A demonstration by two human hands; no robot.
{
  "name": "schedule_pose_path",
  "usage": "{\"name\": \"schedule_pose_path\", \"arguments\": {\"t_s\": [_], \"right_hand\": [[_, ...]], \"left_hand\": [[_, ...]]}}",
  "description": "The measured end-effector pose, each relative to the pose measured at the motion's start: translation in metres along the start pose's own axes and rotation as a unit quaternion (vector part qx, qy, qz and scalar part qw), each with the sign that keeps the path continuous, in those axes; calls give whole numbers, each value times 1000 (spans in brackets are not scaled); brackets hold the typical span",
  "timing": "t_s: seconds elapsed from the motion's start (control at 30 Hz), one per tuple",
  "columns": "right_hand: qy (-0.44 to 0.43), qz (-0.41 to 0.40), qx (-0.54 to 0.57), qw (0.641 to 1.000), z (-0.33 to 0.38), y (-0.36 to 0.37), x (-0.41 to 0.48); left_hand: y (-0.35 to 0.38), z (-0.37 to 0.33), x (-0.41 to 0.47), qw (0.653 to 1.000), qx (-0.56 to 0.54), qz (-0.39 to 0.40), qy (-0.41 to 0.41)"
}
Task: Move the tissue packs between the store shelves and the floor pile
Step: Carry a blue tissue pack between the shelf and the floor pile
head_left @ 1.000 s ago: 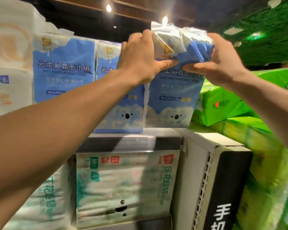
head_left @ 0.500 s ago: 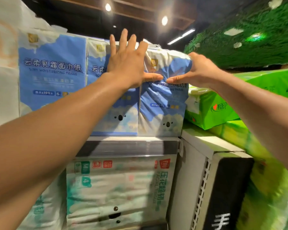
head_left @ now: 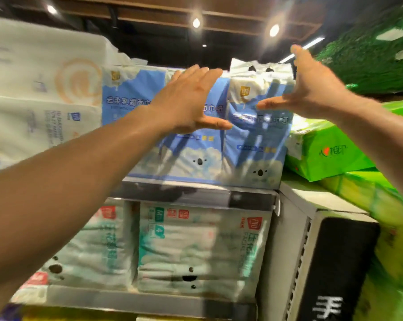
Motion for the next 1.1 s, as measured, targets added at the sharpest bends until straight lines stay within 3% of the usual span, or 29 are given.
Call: {"name": "schedule_pose_path", "arguments": {"t_s": [0.17,0.4,0.67,1.1], "right_hand": [[-72,46,0,996,61,11,-11],[-89,106,58,989,179,53,-65],[-84,189,143,968,378,144,-153],[-118,323,267,900,666,294,-223]], "left_hand": [[-25,46,-49,999,23,15,-21],[-63,124,-159,994,20,73,-82],[-128,254,-348,979,47,163,-113],[-200,492,-592,922,62,268,-273]]}}
Point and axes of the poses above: each hand's wrist, its own x-axis towards the middle knuckle, its own y-axis out of the palm, z = x × y, the point moved 6 cm from there along x, towards the middle knuckle, and after that the axes turned 12 degrees about -y, right-handed, at the moved point
